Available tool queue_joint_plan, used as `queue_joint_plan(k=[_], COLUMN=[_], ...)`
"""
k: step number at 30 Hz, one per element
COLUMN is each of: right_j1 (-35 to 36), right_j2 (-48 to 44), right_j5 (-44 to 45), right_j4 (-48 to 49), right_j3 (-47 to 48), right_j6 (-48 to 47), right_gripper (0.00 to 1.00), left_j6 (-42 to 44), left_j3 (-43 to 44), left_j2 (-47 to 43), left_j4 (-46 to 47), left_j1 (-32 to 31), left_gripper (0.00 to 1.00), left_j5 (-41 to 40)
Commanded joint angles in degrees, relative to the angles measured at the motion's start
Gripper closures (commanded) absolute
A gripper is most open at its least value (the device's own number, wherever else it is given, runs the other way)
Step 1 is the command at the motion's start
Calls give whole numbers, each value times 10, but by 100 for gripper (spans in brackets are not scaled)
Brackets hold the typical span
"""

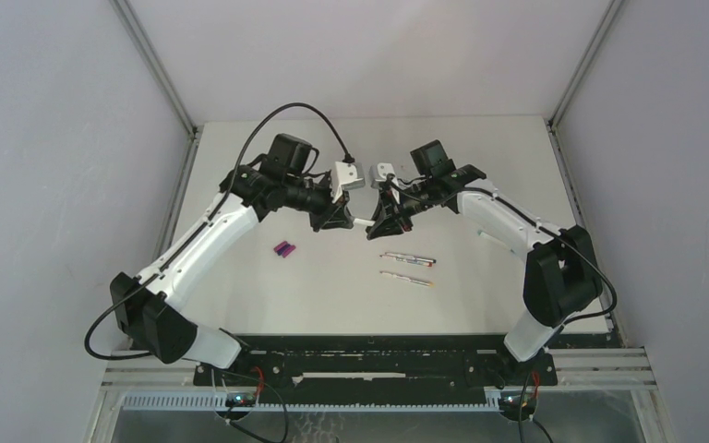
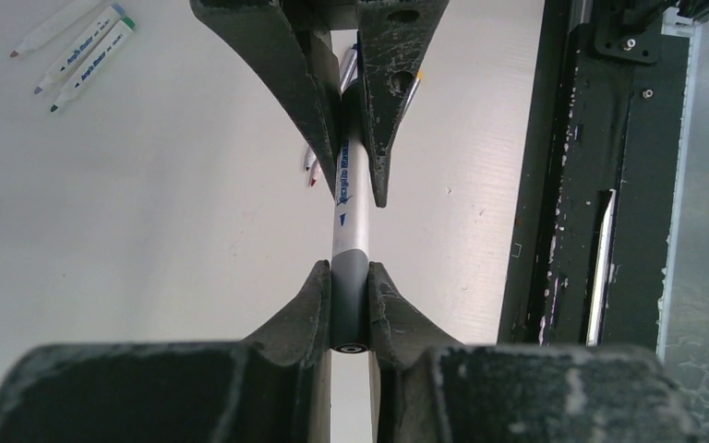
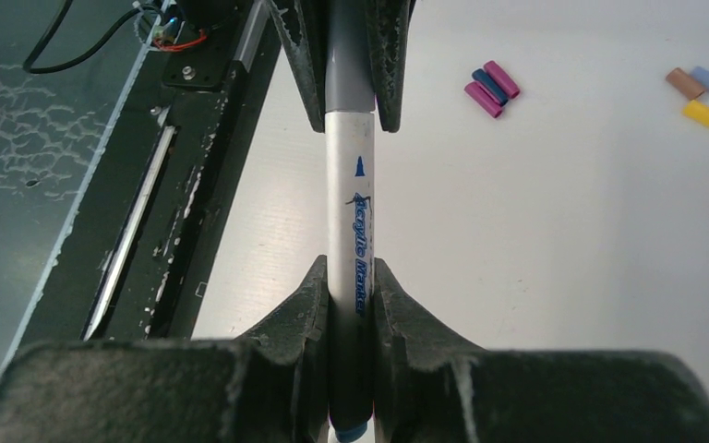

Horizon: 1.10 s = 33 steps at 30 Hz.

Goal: Open the pen caps
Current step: Open the pen cap from the pen, then place the pen cap at the center of the board.

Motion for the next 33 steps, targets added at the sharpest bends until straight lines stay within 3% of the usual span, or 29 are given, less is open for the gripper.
queue_joint_plan(k=[1, 12, 19, 33], right_j1=[-43, -46, -47, -51], right_j2=[-10, 21, 33, 28], right_j5=[103, 144, 142, 137], right_j4=[-6, -25, -39, -36], right_j3=[-13, 12, 25, 25], right_j6=[19, 36, 40, 46], right_gripper=[100, 100, 100, 100], left_j6=[-13, 22, 26, -21], left_j3=[32, 19, -45, -106], left_j2=[-20, -32, -83, -72], left_j4=[-78, -90, -27, 53], left_j1=[39, 68, 73, 175], left_gripper=[100, 100, 100, 100], left_j5=[40, 10, -39, -29])
